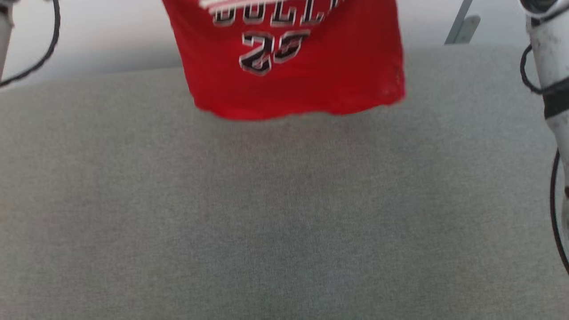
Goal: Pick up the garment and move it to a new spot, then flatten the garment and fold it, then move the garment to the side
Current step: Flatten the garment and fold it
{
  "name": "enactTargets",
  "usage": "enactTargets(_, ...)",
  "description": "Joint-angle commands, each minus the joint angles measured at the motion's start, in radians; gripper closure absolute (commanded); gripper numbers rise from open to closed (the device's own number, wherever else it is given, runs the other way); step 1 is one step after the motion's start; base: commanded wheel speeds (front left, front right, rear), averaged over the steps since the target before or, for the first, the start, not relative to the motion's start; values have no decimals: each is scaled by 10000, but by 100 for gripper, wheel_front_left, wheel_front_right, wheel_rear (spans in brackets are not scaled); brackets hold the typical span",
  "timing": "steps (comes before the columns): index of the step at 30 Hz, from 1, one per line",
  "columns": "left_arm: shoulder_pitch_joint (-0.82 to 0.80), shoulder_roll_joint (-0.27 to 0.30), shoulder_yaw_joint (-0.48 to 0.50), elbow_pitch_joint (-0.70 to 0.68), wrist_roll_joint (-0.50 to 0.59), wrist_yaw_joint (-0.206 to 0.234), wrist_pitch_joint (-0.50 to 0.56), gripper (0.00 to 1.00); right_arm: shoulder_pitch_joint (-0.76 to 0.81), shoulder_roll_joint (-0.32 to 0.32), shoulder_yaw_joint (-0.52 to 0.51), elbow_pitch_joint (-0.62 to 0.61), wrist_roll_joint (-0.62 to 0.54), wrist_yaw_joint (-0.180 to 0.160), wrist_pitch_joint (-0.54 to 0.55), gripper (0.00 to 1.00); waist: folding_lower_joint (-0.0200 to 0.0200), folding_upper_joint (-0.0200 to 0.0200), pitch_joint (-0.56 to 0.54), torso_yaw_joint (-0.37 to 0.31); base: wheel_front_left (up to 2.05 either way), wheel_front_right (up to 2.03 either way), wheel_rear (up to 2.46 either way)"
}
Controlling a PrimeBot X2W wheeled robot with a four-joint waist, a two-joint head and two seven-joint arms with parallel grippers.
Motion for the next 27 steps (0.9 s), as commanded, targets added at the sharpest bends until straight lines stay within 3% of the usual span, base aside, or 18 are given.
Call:
enactTargets(1, -324, -133, -29, 179, 187, -82, -387, 100, -291, 150, 48, 253, -143, 0, -521, 100, 0, 0, 510, -31, 0, 0, 0)
enactTargets(6, -1542, -460, 34, 853, 693, 14, -1934, 100, -1348, 194, 226, 981, -830, -1, -2593, 100, 0, 0, 1460, 3, 0, 0, 0)
enactTargets(12, -2833, -670, 88, 1516, 1442, 279, -4536, 100, -2485, 120, 464, 1987, -2151, -1, -5547, 100, 0, 0, 2286, 153, 0, 0, 0)
enactTargets(18, -3551, -873, 162, 1902, 1874, 195, -6506, 100, -2929, 16, 431, 1919, -3650, -1, -5984, 100, 0, 0, 3029, 427, 0, 0, 0)
enactTargets(22, -3141, -900, 226, 2162, 2137, 103, -6711, 100, -2405, 199, 700, 2305, -4060, -3, -5990, 100, 0, 0, 3418, 599, 0, 0, 0)
enactTargets(27, -2097, -1066, 54, 2950, 2232, -199, -6644, 100, -1821, 600, 1087, 3320, -3389, -3, -5839, 100, 0, 0, 3477, 764, 0, 0, 0)
